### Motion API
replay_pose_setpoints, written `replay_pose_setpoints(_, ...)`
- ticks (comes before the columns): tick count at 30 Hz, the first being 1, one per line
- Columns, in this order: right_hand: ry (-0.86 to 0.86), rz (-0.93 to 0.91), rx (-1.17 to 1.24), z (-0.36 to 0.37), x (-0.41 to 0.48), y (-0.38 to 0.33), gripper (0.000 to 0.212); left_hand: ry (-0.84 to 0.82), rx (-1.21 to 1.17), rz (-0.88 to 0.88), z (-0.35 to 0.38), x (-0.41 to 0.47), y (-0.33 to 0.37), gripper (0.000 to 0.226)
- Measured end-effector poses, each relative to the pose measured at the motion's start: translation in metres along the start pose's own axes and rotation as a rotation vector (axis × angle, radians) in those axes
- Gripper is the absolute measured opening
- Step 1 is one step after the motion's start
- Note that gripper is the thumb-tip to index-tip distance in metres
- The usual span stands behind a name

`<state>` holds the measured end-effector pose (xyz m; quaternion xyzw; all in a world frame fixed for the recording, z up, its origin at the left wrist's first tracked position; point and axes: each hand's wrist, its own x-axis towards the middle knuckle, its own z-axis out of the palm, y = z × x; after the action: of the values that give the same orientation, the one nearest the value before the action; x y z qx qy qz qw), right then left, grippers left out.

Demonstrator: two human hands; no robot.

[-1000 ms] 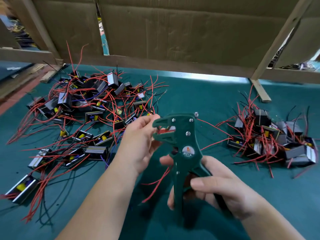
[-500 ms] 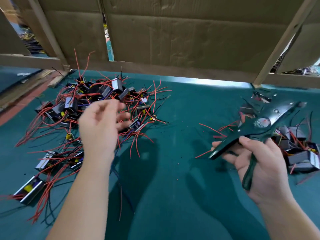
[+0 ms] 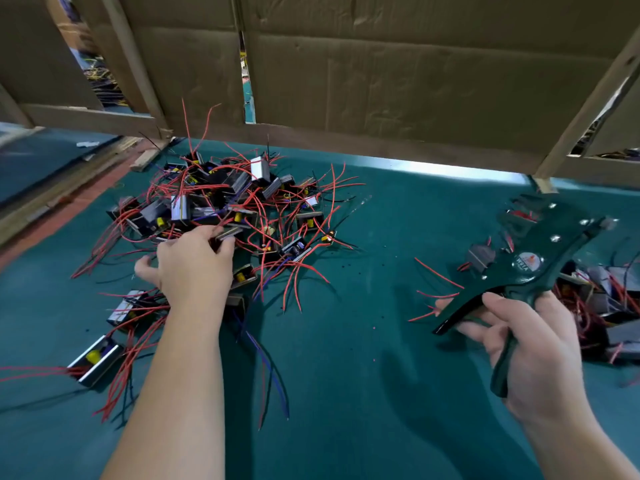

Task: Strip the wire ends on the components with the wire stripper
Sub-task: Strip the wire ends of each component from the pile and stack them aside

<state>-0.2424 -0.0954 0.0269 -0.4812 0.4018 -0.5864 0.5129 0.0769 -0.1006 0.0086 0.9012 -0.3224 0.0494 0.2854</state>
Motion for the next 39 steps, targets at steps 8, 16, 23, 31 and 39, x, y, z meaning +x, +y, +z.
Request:
replay_pose_setpoints(8,-0.016,0.028,0.057,0.006,-0.002,0.000,0.017,0.287,-1.097,-0.030,-0.021,-0.009,0.023,0.014)
replay_pose_setpoints(16,-0.060,0.074,0.152,0.006,-0.002,0.004,0.027,-0.162,-1.436,-0.088,-0.027,-0.022,0.039,0.023)
replay_pose_setpoints(23,-0.188,0.181,0.316,0.013,-0.004,0.002,0.046,-0.506,-1.647,-0.187,-0.030,-0.047,0.064,0.016)
replay_pose_setpoints(31,-0.415,0.393,0.517,0.025,-0.011,-0.010,0.082,-0.948,-1.795,-0.289,-0.028,-0.058,0.070,0.024)
replay_pose_setpoints(39,-0.566,0.461,0.682,0.026,-0.010,-0.024,0.071,-0.872,-1.579,-0.200,-0.016,-0.072,0.079,0.013)
